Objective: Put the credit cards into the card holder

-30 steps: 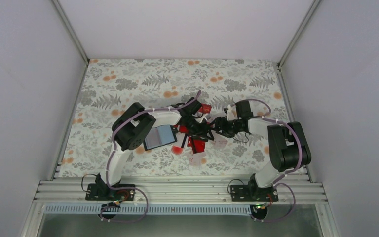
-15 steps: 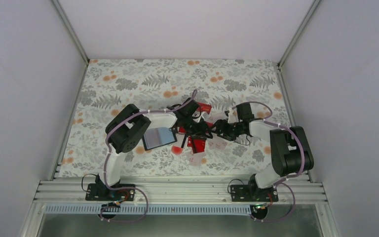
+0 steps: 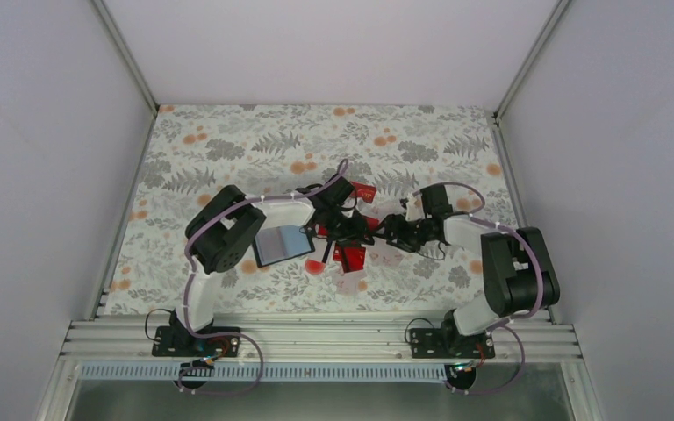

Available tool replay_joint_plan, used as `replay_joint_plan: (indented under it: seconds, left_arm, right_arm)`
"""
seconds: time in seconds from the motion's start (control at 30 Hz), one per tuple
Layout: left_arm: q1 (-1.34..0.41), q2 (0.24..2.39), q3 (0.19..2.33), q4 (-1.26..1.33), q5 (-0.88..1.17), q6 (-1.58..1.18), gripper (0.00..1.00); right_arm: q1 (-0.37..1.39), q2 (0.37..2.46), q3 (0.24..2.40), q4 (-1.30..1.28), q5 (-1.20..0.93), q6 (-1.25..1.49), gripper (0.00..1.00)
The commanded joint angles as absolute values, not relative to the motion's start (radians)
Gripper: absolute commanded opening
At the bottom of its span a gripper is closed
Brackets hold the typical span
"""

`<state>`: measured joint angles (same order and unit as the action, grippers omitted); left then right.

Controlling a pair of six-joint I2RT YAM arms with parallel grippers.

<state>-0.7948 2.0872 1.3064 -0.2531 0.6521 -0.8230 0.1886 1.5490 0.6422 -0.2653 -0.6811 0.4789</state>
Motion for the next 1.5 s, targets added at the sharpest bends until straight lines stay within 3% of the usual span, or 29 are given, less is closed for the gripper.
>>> replay_joint_plan:
  seconds: [0.0, 0.33, 0.6, 1.23, 1.47]
  left_arm:
    - [-0.800, 2.054, 1.376, -0.295, 0.503, -0.823, 0.48]
    - [-0.819, 2.159, 1.423, -0.231, 0.562, -0.878, 0.49]
    - [-0.821, 2.197, 1.413, -0.171, 0.577, -0.928, 0.49]
    - [-0.819, 2.125, 1.307, 0.260, 0.607, -1.021, 0.48]
    - [-0.808, 2.054, 1.252, 0.311, 0.577, -0.986, 0.48]
  right_arm:
    - [0.233, 1.549, 0.567, -0.485, -0.685, 0.471, 0.66]
    - [0.232, 1.542, 0.497, -0.438, -0.726, 0.490, 0.62]
    - [0.232, 1.562, 0.446, -0.364, -0.773, 0.511, 0.51]
    - [0.232, 1.618, 0.457, -0.366, -0.816, 0.469, 0.51]
    - [0.233, 1.575, 0.500, -0.412, -0.875, 0.463, 0.51]
